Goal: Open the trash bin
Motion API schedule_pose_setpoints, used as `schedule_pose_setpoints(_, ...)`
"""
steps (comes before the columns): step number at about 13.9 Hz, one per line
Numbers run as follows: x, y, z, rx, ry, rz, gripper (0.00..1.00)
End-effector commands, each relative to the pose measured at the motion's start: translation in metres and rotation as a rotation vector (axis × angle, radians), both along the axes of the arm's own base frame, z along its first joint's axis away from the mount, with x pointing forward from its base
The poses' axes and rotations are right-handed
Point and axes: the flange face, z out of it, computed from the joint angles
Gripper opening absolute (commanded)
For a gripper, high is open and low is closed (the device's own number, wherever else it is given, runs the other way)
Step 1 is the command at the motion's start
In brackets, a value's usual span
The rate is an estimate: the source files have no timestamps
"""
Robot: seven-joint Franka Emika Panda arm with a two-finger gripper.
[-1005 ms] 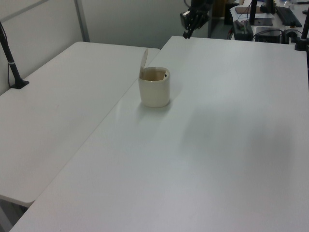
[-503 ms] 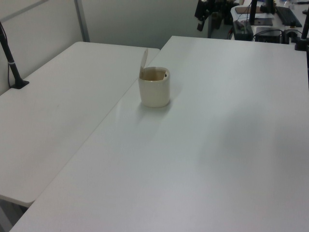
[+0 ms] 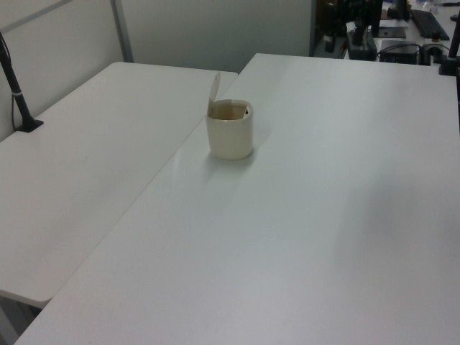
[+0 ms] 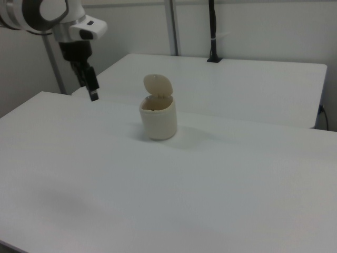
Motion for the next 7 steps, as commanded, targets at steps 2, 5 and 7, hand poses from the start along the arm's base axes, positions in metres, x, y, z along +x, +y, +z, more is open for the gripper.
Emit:
schedule_pose_setpoints(2, -0.017, 0.001, -0.003, 0.003, 0.036, 0.096, 1.0)
schedule_pose_setpoints(5, -0.018, -0.007, -0.002, -0.006, 0.033, 0.314, 1.0)
schedule_pose_setpoints(7, -0.015, -0.014, 0.003, -0.027, 0.009, 0.493, 1.0)
